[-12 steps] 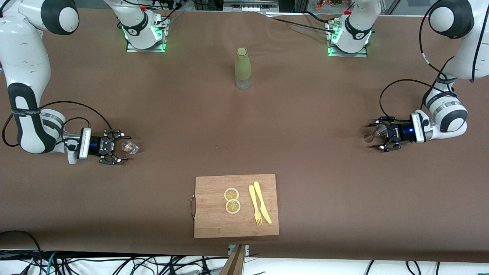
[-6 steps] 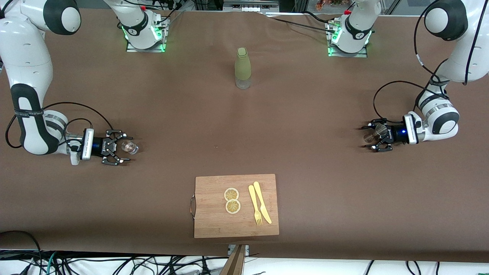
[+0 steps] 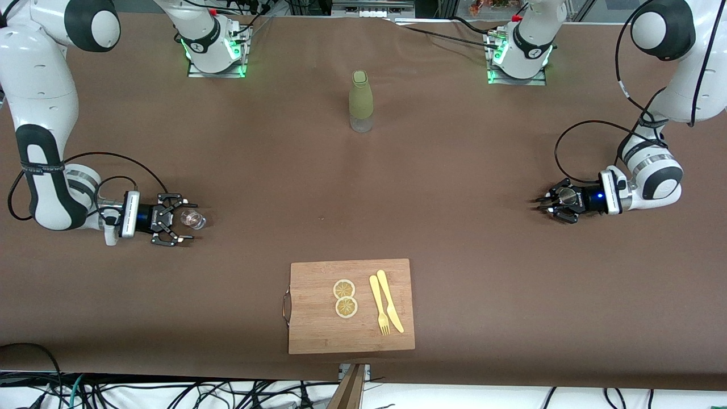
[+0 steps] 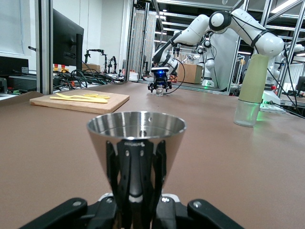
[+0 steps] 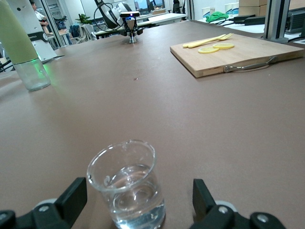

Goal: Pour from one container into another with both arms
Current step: 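Close the right gripper on the glass while the left gripper grips the jigger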

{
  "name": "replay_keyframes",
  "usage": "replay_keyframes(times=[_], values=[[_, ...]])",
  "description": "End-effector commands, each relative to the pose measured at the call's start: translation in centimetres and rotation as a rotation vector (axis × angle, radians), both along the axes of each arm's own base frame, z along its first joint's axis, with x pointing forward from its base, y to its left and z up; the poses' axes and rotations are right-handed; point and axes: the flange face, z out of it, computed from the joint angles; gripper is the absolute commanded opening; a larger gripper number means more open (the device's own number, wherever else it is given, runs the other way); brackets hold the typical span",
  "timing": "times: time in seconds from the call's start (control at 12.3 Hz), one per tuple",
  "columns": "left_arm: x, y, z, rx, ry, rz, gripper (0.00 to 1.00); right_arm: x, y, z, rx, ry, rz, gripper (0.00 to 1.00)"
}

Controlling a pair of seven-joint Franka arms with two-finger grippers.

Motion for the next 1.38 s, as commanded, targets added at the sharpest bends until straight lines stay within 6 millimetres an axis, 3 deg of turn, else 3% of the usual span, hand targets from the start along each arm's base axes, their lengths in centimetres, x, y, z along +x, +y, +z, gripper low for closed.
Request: replay_keyframes(times=[0.0,0.16,0.41,0.81,1.3], values=[[-0.1,-0.3,-0.2,0.004,-0.045,0.016,0.0,0.8,0.0,0.7,-0.008,-0.029,0.015,0.95],[0.0,-0.3,0.0,0.005,-0.056,0.014,0.0,0.8,0.0,0.6,-0.009,-0.03,0.017,0.91],[1.1,-1.6,1.4,0.009,-0.06,-0.01,0.0,0.9,0.6,0.6,-0.008,-0.03,0.027,0.91],[2.4,-3.8,3.2,-0.019,-0.004,-0.006,0.0,1.0,1.3,0.6,-0.007,-0.032,0.041,0.81],[3.4,-10.7,3.6,-0.105,0.034,-0.026,0.0,0.8,1.2,0.7,-0.006,-0.028,0.047,0.79]])
